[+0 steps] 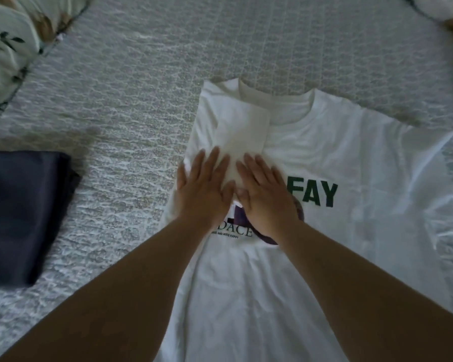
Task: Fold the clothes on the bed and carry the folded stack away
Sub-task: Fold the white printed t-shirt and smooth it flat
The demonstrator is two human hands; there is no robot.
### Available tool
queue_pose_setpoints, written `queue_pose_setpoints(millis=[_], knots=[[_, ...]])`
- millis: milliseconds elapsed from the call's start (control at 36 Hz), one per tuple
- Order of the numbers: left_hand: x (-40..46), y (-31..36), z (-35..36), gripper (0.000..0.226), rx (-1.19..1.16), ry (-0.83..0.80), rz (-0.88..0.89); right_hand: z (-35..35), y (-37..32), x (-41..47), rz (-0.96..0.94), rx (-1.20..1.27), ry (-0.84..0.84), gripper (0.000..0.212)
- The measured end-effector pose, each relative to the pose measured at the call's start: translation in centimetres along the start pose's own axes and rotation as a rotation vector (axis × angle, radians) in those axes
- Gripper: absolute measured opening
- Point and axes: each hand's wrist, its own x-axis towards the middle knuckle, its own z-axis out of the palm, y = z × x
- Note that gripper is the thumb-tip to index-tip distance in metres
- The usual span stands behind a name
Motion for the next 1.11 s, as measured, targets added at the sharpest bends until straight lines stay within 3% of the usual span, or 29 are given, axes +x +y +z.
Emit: queue_pose_setpoints(millis=[56, 167, 361, 639, 694, 750, 806, 861, 1000, 1111], knots=[[0.0, -0.2, 0.2, 0.065, 0.015, 0.023, 0.01, 0.6, -0.1, -1.4, 0.044, 0.019, 0.083, 0.054], [-2.0, 0.3, 0.2, 0.065, 0.021, -0.01, -0.014, 1.0, -1.1, -5.0, 0.127, 0.044, 0.075, 0.057], [-15.1, 4.3, 1.2, 0.063, -0.013, -0.034, -0.044, 2.2, -3.8, -17.3, 0.262, 0.11, 0.029, 0.056], [-34.7, 11.8, 2.9, 0.054, -0.079, -0.168, 0.334, 3.4, -2.6, -37.9, 0.319, 0.155, 0.143, 0.045], [-37.1, 13.1, 3.1, 0.055, -0.088, -0.202, 0.405, 2.7, -1.9, -40.2, 0.46, 0.136, 0.193, 0.038], [-39.2, 14.3, 3.5, 0.057, -0.093, -0.243, 0.49, 2.0, -1.1, -42.0, 0.749, 0.202, 0.21, 0.043], [-40.7, 15.1, 3.8, 0.06, -0.104, -0.284, 0.538, 1.3, -0.5, -43.2, 1.047, 0.376, 0.177, 0.057], [-41.5, 15.8, 3.7, 0.066, -0.096, -0.326, 0.536, 1.0, 0.0, -44.1, 1.217, 0.494, 0.117, 0.062], [-41.3, 16.6, 2.4, 0.065, -0.097, -0.266, 0.526, 0.8, 2.0, -45.0, 1.288, 0.658, -0.151, 0.044], [-41.1, 18.2, 1.2, 0.065, -0.067, -0.277, 0.531, 0.6, 2.7, -46.8, 1.22, 0.718, -0.228, 0.039]])
